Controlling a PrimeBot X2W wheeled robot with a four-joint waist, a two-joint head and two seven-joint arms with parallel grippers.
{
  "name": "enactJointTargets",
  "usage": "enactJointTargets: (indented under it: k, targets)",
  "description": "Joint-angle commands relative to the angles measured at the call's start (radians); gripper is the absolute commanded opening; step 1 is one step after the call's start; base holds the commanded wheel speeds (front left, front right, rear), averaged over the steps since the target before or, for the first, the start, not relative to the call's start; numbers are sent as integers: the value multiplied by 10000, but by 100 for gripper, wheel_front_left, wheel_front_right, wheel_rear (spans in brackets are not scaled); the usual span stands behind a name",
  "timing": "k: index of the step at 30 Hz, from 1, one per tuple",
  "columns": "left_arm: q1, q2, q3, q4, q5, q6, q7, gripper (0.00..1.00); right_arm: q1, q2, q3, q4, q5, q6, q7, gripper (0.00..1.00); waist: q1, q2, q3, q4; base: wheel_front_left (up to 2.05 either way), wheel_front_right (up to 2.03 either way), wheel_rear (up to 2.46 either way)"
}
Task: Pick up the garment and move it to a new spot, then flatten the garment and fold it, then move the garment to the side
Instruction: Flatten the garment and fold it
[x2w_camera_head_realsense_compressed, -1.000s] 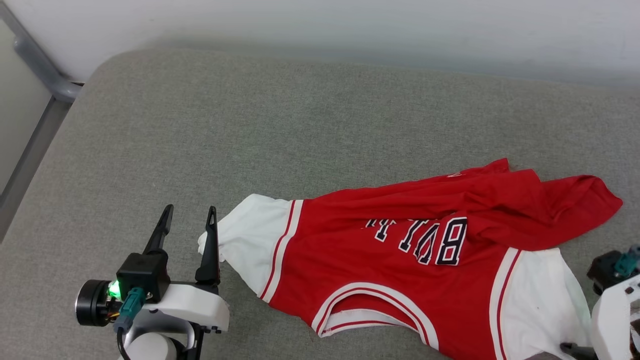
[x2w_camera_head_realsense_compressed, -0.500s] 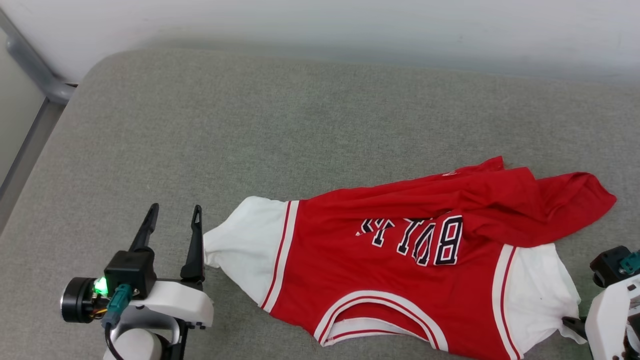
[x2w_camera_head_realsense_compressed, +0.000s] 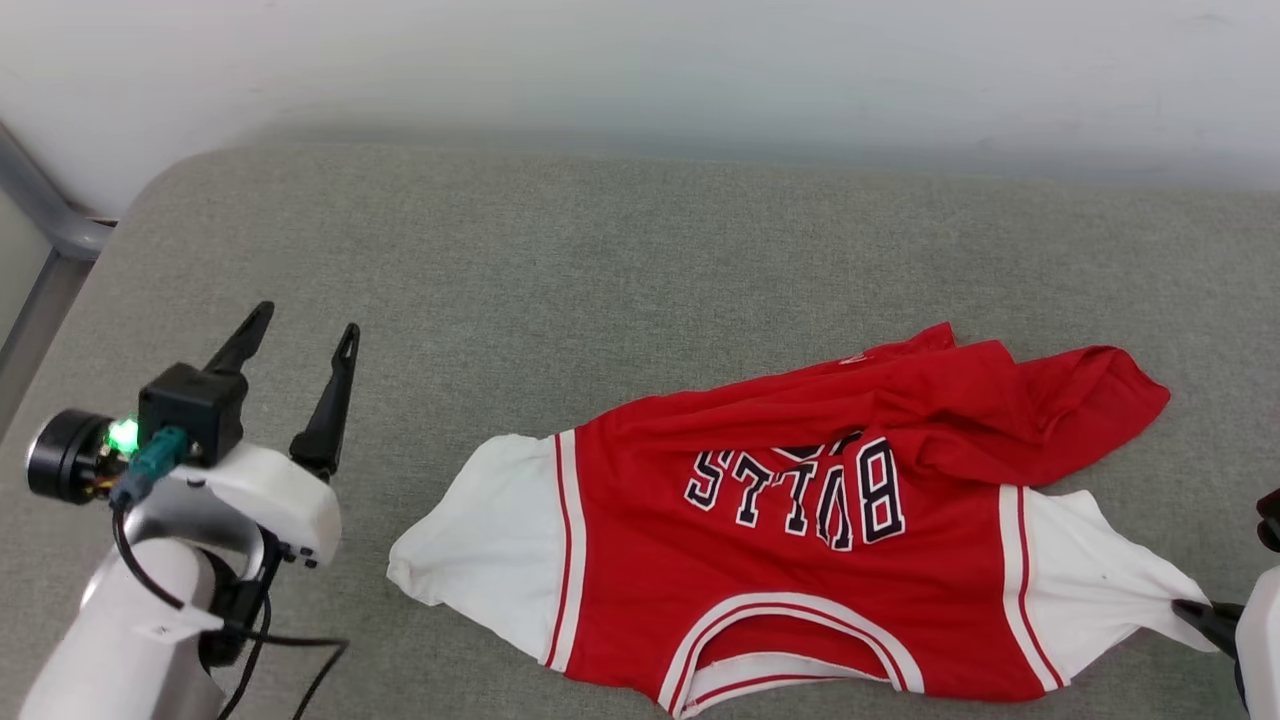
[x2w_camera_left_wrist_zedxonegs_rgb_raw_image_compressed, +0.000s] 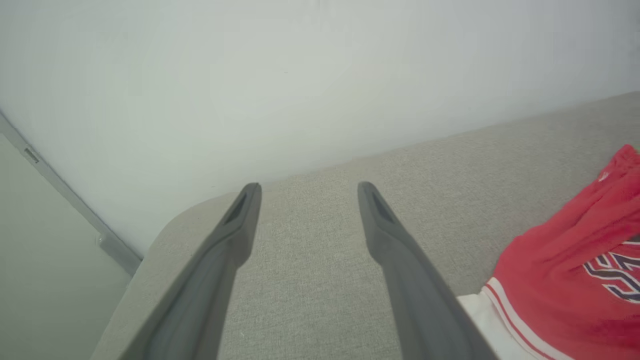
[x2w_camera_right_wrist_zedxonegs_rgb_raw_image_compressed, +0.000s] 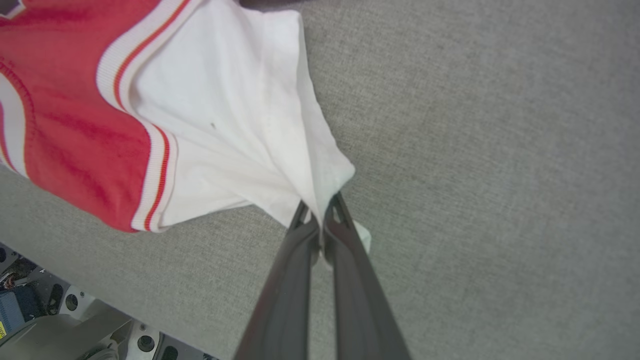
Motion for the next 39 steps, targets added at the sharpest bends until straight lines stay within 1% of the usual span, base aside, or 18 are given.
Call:
enactJointTargets:
  k: [1,4,7,9,13,15,18,20,23,27,31,35,38,39]
  targets:
    - [-290,132,-111,-3,-132,-265,422,100,158,-9,-53,-60,-49,-14,-79,0,0,-1,41,-48,0,0,0]
    - [-872,488,-314,-89,-467,-792,1571,100,212,112,-123,-135,-78,-14,-82,0,0,-1,95,-123,0,0,0]
    - [-1214,786,-612,-190,-1022,-1100,2982,100,228,213,-163,-171,-132,-14,-86,0,0,-1,136,-188,0,0,0]
    - [-1407,1068,-880,-258,-1515,-1219,4124,100,238,289,-170,-178,-157,-14,-92,0,0,-1,162,-218,0,0,0]
    - [-1722,1594,-1492,-519,-2644,-1309,6195,100,165,384,-183,-200,-236,-14,-64,0,0,-1,226,-274,0,0,0]
    - [-1764,1837,-1850,-603,-3273,-1318,7023,100,89,431,-175,-225,-244,-14,-37,0,0,-1,272,-311,0,0,0]
    - [-1872,2303,-2428,-795,-3943,-1319,7920,100,-56,492,-124,-267,-280,-14,-10,0,0,-1,373,-400,0,0,0]
    - [-1871,2439,-2765,-819,-4411,-1321,8315,100,-143,521,-108,-285,-306,-14,-19,0,0,-1,447,-436,0,0,0]
    - [-1935,2689,-3254,-723,-4779,-1323,8747,100,-250,560,-64,-331,-324,-13,5,0,0,-1,596,-503,0,0,0]
    - [-1999,2758,-3957,-426,-5096,-1324,9096,100,-422,567,-56,-399,-362,-14,37,0,0,-1,808,-576,0,0,0]
    - [-2201,2794,-4517,24,-5216,-1325,9121,100,-590,619,-8,-466,-421,-14,78,0,0,-1,1035,-648,0,0,0]
    - [-2319,2643,-5010,735,-5270,-1325,8979,100,-748,677,70,-511,-456,-13,96,0,0,-1,1227,-714,0,0,0]
    - [-2275,2565,-5518,1245,-5186,-1313,8903,100,-818,681,115,-526,-481,-14,100,0,0,-1,1338,-748,0,0,0]
    - [-2241,2585,-5827,1386,-5114,-1312,8973,100,-847,682,129,-524,-495,-13,98,0,0,-1,1361,-757,0,0,0]
